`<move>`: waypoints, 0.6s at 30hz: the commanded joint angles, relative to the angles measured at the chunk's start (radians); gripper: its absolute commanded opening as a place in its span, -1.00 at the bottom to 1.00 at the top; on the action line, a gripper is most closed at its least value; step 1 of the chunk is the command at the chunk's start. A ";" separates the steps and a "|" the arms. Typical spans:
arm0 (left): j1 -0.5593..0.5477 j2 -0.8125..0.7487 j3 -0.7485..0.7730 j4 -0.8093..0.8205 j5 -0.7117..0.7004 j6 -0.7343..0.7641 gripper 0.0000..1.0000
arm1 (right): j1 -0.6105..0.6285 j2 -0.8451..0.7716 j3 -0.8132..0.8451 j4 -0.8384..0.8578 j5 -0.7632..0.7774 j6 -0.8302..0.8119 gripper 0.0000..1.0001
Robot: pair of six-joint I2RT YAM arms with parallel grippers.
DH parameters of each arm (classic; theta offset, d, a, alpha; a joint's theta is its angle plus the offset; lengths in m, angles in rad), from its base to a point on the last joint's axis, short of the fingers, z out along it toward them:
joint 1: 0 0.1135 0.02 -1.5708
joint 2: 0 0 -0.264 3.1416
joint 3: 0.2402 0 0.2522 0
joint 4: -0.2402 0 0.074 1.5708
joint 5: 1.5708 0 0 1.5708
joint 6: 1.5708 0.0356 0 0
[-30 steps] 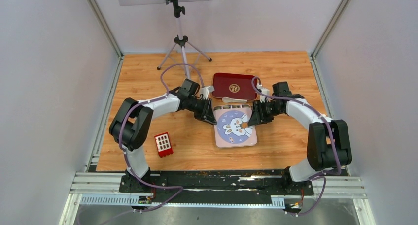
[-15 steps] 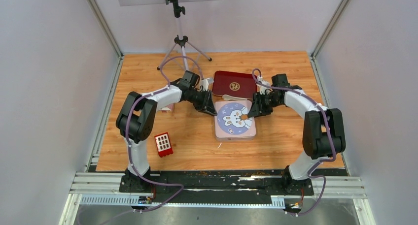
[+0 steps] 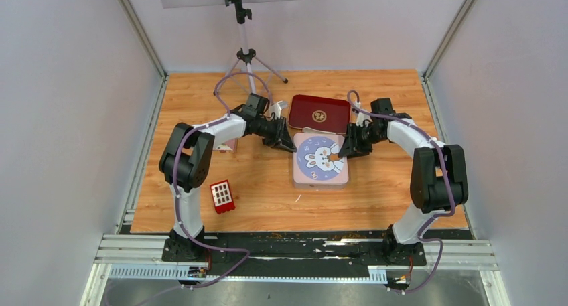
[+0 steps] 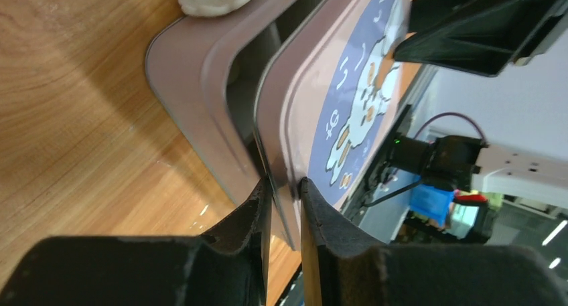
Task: Pack the chocolate
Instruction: Close the box lid on the packing box.
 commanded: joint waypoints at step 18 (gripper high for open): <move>0.010 0.049 0.064 0.130 0.093 -0.135 -1.00 | 0.023 0.027 0.074 0.064 -0.021 0.118 -0.25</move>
